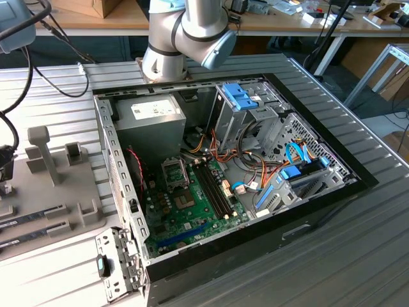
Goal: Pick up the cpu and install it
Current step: 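Pick up the cpu and move it towards the insertion slot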
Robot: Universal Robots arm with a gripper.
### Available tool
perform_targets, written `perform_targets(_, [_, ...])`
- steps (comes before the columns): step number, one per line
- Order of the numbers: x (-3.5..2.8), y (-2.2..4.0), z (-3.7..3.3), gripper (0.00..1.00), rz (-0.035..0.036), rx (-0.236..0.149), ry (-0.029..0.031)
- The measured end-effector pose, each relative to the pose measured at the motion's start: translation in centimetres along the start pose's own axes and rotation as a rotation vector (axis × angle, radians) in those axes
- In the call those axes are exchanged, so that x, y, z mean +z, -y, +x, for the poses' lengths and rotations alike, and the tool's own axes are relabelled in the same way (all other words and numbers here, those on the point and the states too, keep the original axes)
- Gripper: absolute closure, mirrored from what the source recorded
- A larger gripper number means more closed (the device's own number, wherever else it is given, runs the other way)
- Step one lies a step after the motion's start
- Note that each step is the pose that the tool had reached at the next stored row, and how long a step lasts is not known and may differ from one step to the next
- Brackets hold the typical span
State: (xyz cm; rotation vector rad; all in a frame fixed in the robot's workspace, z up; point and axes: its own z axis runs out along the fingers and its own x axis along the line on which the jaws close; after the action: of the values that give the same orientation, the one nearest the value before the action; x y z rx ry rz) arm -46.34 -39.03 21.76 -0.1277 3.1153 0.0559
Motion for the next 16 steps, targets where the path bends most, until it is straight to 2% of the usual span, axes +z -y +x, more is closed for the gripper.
perform_targets(16, [-0.35,-0.01,-0.01,0.53,0.0,0.0,0.0001])
